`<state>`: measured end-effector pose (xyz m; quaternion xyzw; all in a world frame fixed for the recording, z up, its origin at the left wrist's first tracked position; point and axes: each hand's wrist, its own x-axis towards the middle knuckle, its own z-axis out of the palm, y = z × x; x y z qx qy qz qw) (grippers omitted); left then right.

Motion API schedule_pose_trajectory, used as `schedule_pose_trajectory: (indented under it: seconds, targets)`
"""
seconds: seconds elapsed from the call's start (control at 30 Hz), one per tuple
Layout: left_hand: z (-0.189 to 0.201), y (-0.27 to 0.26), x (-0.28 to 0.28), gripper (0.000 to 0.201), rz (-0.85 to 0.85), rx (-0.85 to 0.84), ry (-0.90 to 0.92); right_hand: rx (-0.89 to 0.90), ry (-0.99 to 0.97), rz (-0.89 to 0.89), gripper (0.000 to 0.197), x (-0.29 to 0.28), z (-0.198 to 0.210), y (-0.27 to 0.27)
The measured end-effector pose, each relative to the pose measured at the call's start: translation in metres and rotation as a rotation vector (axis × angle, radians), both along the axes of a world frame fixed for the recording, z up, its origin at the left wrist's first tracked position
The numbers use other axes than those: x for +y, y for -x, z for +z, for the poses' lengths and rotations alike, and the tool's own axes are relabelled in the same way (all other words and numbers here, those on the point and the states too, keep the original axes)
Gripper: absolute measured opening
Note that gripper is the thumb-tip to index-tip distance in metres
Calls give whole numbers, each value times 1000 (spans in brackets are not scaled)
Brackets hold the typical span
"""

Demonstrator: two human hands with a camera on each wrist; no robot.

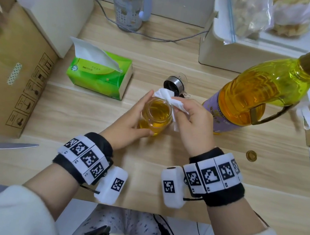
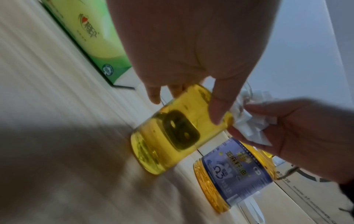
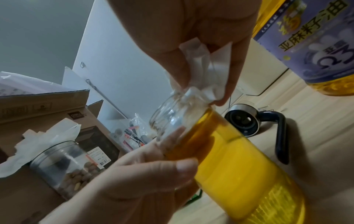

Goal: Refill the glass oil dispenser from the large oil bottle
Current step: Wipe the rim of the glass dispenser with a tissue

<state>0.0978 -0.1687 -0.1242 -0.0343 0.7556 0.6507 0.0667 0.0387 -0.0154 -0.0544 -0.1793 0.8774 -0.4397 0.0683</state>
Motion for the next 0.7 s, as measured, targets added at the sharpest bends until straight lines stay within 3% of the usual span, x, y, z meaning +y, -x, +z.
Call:
schedule_pose_trajectory:
  seconds: [0.17,0.37,0.53,0.7]
  targets:
    - [7,9,-1,107,149,35,119,28,26,-87,24,7,1,-18]
    - [4,16,7,92,101,131,327,-15,71,-194,19,5,-1,-31]
    - [6,12,2,85,-49,94,270,-51,19,-182,19,-3,6,-9]
    - [15,25,3,83,99,47,320,-76,39,-190,16,2,9,-12]
